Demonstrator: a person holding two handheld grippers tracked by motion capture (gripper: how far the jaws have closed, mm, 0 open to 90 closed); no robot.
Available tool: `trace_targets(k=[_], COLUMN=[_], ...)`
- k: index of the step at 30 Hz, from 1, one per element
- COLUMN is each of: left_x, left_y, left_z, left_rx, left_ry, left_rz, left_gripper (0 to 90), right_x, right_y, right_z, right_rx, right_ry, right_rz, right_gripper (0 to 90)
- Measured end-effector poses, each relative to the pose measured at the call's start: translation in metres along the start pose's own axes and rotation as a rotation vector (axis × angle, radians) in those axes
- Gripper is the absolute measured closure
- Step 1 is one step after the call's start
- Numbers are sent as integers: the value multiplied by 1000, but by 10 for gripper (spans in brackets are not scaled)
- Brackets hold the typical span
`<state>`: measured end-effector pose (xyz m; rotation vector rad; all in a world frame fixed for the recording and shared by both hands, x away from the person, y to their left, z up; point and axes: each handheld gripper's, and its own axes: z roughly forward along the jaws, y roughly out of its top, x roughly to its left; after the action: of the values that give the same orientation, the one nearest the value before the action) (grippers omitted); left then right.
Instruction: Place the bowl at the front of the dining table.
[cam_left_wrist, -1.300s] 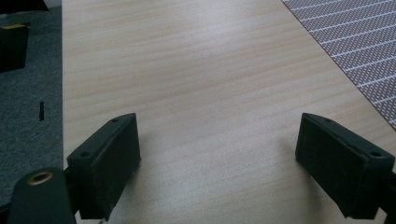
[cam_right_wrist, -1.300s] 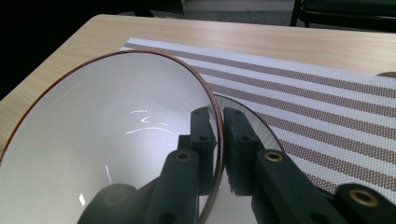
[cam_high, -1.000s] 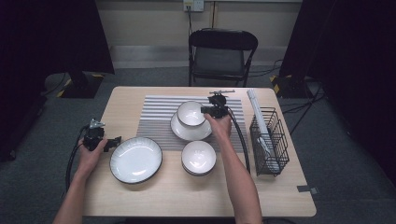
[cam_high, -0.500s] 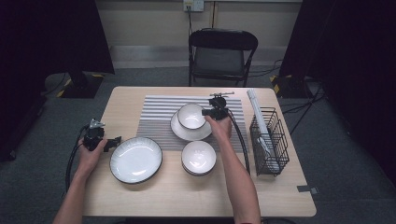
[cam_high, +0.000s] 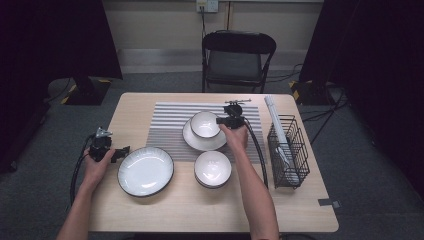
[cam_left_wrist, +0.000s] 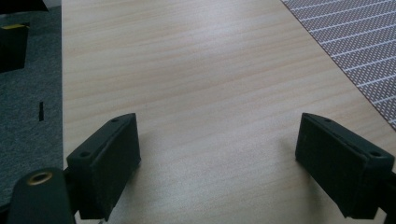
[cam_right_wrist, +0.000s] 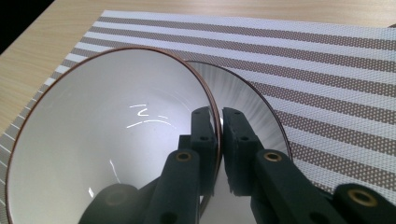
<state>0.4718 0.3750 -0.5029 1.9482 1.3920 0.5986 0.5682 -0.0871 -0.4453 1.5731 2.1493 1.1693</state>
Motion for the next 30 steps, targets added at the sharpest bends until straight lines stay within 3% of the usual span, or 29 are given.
trace_targets(k=[12, 16, 23, 26, 30], left_x=[0, 0, 0, 0, 0], left_y=[0, 0, 0, 0, 0], left_z=[0, 0, 0, 0, 0], left_rx=[0, 0, 0, 0, 0], left_ry=[0, 0, 0, 1, 0], left_rz=[0, 0, 0, -1, 0], left_gripper=[133, 133, 132, 133, 133], right_x=[3, 3, -1, -4, -3], right_y=[0, -3, -12, -12, -14], right_z=[1, 1, 7, 7, 7], right_rx=[-16, -7, 1, 1, 17], right_ry=[20, 29, 51, 72, 35], right_rz=[-29, -40, -22, -30, -52], right_gripper=[822, 749, 486, 468, 520])
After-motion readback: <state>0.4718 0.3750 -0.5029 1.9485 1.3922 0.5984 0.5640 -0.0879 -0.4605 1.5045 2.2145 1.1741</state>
